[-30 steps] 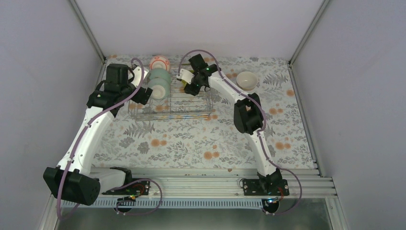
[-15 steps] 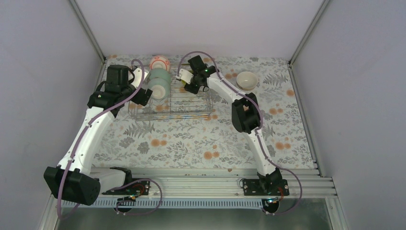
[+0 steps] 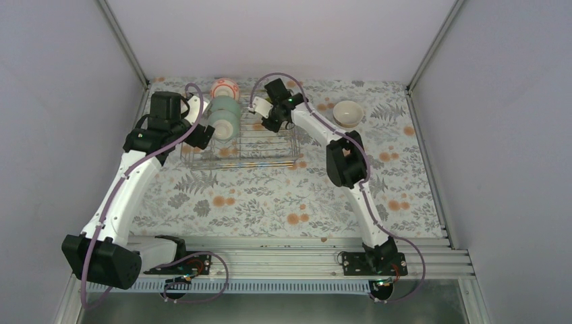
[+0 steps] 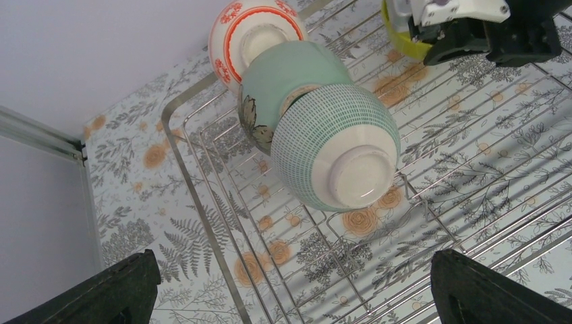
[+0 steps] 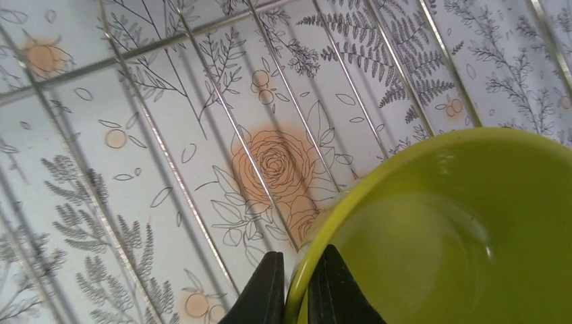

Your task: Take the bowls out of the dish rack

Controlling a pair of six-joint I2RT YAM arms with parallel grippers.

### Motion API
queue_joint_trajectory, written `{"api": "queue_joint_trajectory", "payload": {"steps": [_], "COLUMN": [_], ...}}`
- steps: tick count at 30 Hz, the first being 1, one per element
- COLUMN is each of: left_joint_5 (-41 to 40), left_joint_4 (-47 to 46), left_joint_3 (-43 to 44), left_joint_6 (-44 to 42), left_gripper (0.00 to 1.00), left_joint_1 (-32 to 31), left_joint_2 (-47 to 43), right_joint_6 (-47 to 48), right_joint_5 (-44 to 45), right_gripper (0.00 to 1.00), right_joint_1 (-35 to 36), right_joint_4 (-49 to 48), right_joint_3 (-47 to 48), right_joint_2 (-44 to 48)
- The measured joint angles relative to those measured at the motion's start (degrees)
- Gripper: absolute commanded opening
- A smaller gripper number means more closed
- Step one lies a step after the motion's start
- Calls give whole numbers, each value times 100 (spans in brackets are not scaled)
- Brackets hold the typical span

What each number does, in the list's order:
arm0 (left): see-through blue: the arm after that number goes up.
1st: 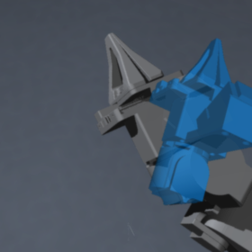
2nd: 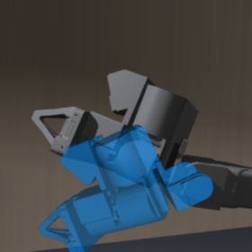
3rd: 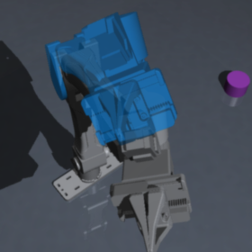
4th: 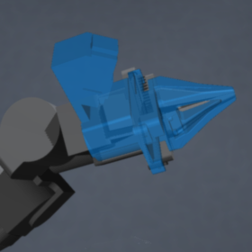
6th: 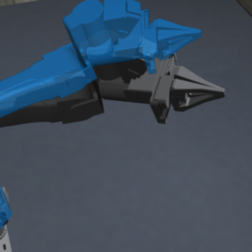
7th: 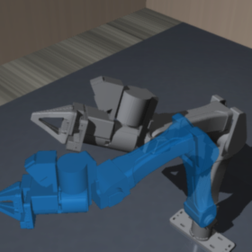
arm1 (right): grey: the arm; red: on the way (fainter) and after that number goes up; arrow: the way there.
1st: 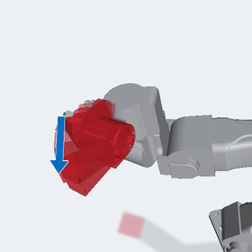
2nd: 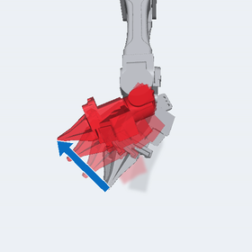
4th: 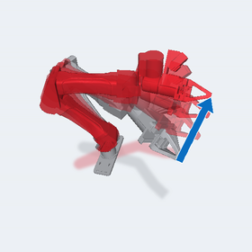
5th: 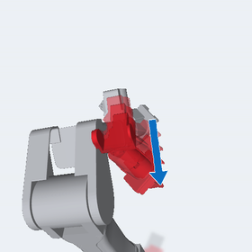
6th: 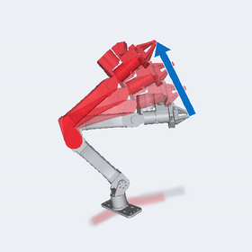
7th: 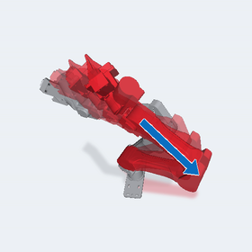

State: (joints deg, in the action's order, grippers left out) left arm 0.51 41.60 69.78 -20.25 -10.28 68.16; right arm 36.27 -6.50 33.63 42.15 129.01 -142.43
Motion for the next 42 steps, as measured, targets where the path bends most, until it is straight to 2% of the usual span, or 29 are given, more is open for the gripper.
{"api": "queue_joint_trajectory", "payload": {"steps": [8,14,20,27,31,36,42], "left_joint_5": [17,13,15,39,74,120,131], "left_joint_4": [-2,-2,-2,-2,-2,0,2], "left_joint_3": [-35,-35,-35,-35,-35,-35,-35], "left_joint_6": [11,15,37,42,63,105,136], "left_gripper": [100,100,100,100,100,100,100], "left_joint_1": [7,7,7,7,7,7,7], "left_joint_2": [0,-2,-9,-20,-20,-20,-22], "right_joint_6": [-138,-291,-387,-442,-448,-448,-466], "right_joint_5": [-46,46,278,466,599,595,544], "right_gripper": [3,3,3,4,4,4,4], "right_joint_1": [46,46,-302,-1628,-2140,-2253,-2299], "right_joint_4": [297,269,260,299,428,374,251], "right_joint_3": [-243,-358,-448,-1414,-2085,-2763,-2997], "right_joint_2": [925,2208,3075,3254,3239,3233,3025]}}
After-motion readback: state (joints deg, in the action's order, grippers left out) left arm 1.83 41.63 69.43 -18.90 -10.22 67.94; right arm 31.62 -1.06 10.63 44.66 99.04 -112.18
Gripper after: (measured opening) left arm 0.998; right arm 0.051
